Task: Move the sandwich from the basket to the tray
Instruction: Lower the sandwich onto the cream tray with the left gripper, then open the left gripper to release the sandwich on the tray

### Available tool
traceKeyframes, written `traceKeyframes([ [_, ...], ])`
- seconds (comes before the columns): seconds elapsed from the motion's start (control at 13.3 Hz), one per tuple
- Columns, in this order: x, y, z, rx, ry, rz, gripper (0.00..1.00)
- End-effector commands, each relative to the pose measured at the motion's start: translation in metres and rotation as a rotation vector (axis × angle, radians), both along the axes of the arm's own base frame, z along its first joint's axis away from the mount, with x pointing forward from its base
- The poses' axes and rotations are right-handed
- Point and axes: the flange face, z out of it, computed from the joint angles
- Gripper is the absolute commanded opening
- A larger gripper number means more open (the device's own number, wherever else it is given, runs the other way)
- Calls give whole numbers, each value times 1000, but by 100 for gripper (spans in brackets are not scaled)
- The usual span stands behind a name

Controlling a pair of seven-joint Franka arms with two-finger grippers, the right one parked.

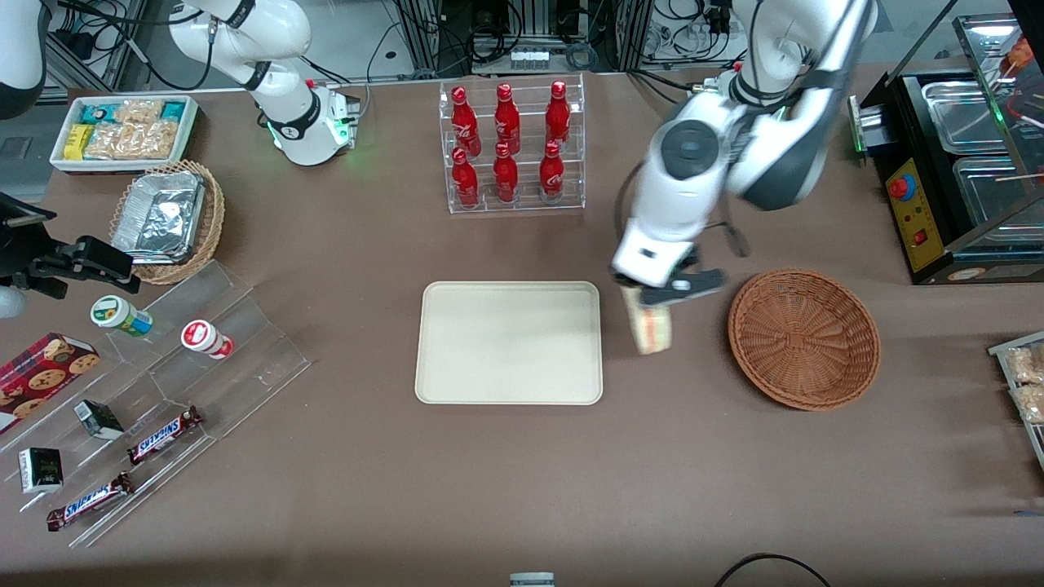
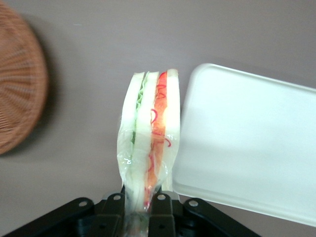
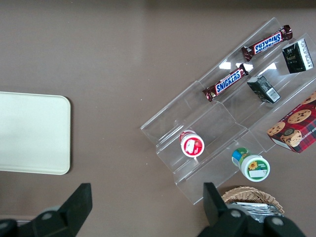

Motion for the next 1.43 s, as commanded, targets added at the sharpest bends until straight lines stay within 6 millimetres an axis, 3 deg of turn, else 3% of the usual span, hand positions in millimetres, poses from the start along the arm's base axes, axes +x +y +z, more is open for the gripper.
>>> traceKeyframes([
  [0.0, -5, -55, -38, -11, -21, -68, 11],
  [0.23, -19, -88, -85, -25, -37, -128, 11],
  [0.45, -27, -108, -137, -35, -54, -138, 11],
  [0.75, -20, -116, -162, -18, -66, -159, 17],
  [0.83, -20, -115, -163, -16, -65, -161, 29],
  [0.9, -18, -114, -161, -16, -67, -160, 69],
  [0.98, -16, -112, -157, -18, -71, -158, 100],
  [1.2, -12, -105, -132, -4, -61, -138, 100],
  [1.35, -14, -94, -86, 27, -34, -118, 100],
])
